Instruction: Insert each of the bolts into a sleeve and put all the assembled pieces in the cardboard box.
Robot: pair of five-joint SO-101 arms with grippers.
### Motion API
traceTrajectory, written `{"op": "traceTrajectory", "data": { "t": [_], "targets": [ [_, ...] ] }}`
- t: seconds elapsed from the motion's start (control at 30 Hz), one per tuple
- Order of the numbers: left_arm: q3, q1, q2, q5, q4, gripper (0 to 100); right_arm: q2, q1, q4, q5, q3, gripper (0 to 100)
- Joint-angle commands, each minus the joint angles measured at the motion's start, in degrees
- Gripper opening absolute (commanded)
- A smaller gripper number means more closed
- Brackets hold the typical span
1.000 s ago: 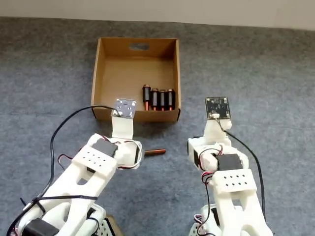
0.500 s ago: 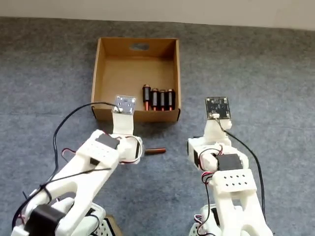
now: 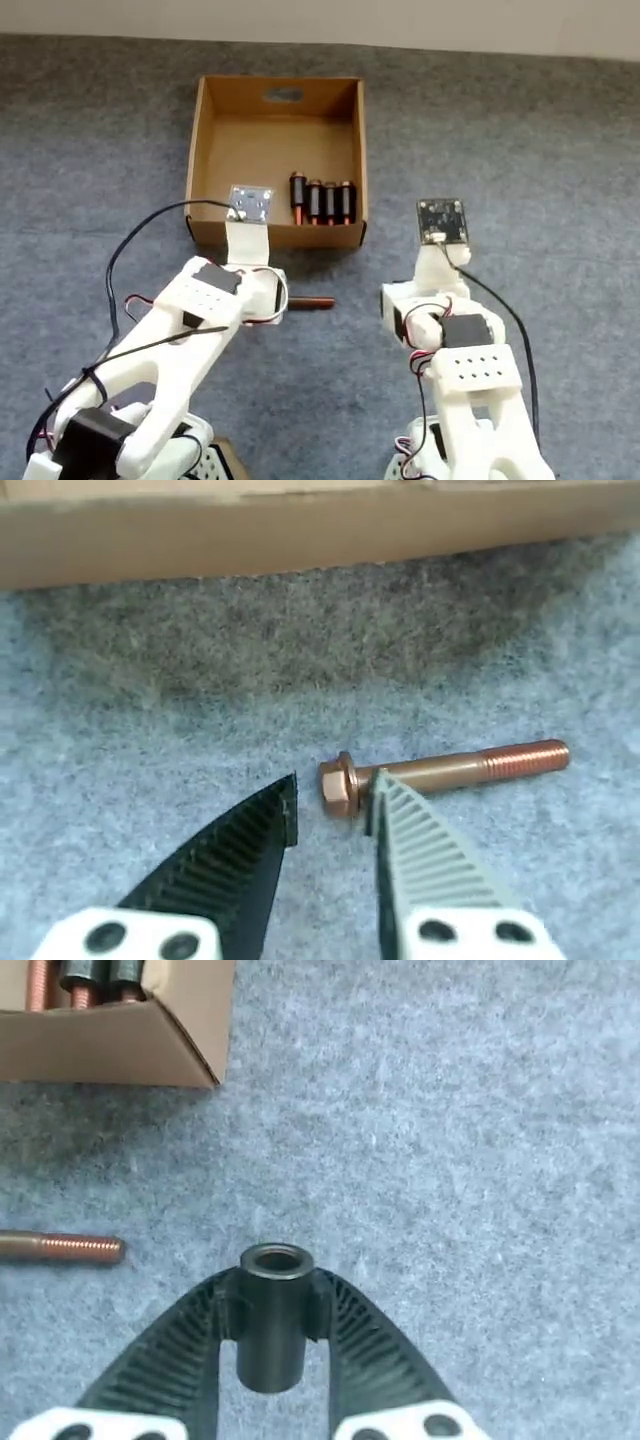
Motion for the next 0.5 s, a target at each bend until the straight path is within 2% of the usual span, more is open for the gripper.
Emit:
{"op": "traceTrajectory", "data": {
  "t": [0.0, 0.27, 0.47],
  "targets": [
    [-0.84, -1.54, -0.22, -1.05, 0.7, 6, -1.36, -0.22, -1.1, -0.09, -0.22, 0.5],
    [-0.66, -1.63, -0.48, -10.81, 0.7, 1, -1.36, -0.22, -1.1, -0.09, -0.22, 0.5],
    [-0.92, -4.62, -0.57, -22.68, 0.7, 1, -1.36, -0.22, -1.1, -0.09, -0.22, 0.5]
  ]
}}
